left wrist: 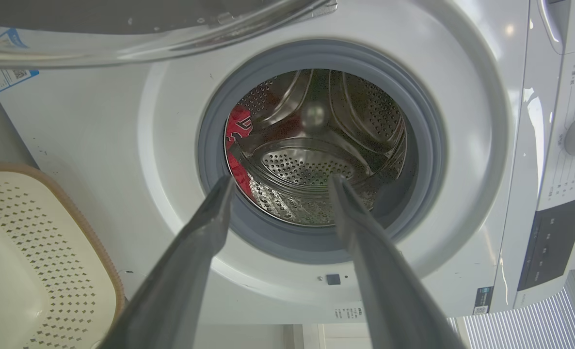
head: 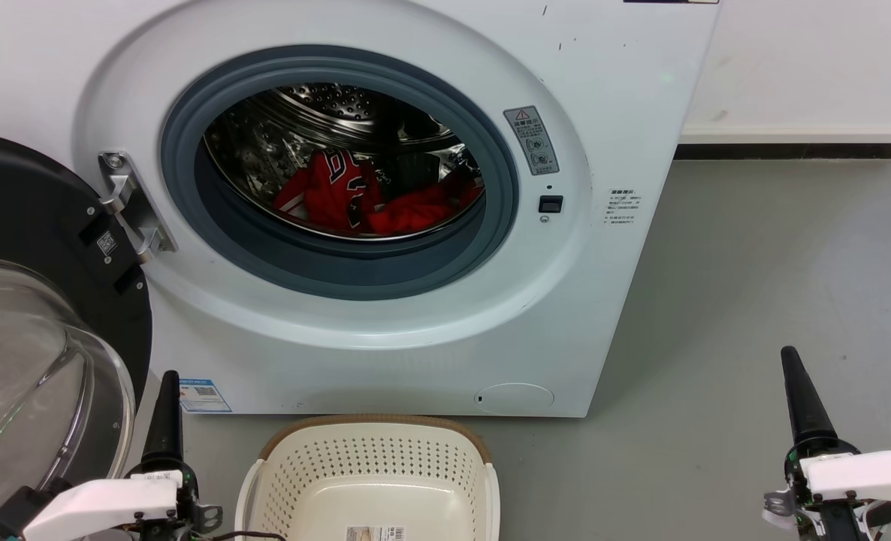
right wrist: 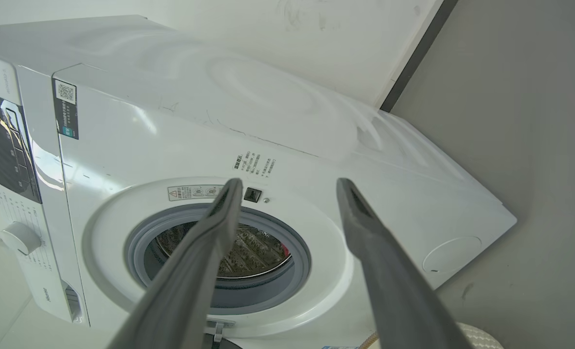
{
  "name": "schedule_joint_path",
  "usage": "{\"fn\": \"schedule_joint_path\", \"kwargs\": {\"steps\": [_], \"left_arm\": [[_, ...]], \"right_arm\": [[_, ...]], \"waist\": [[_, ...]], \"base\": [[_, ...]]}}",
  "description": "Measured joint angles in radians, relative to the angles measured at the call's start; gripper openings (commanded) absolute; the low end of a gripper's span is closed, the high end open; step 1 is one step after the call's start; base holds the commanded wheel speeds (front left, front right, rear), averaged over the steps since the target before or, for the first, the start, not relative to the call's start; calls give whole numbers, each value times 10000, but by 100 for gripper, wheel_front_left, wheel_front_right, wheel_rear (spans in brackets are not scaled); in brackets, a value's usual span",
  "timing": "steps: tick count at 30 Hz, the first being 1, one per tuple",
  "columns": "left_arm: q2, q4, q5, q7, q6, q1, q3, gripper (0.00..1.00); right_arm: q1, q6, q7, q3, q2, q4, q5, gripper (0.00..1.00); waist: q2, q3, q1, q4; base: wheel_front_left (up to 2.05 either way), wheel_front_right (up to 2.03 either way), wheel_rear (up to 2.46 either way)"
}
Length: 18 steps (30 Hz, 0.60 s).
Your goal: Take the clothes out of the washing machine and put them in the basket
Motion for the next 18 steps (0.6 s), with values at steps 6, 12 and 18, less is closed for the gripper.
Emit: {"fn": "schedule_joint_path", "kwargs": {"steps": [6,12,18], "left_arm": [[0,-838,1643,-320,426,-1,148,100],[2,-1597,2731,-520,965,24,-36,100],[0,-1883,3101,-702,796,254,-240,100]], "right_arm": [[-3,0,-293,52,0,-763,-2454,100],[0,0,-506,309,-4,-1463,-4100,100],[30,0,-709,545,-8,-1967,-5421,100]], "waist": [[0,30,0,-9],[0,51,0,-9],[0,68,0,-13]], "base": [[0,0,0],[0,0,0],[0,0,0]]}}
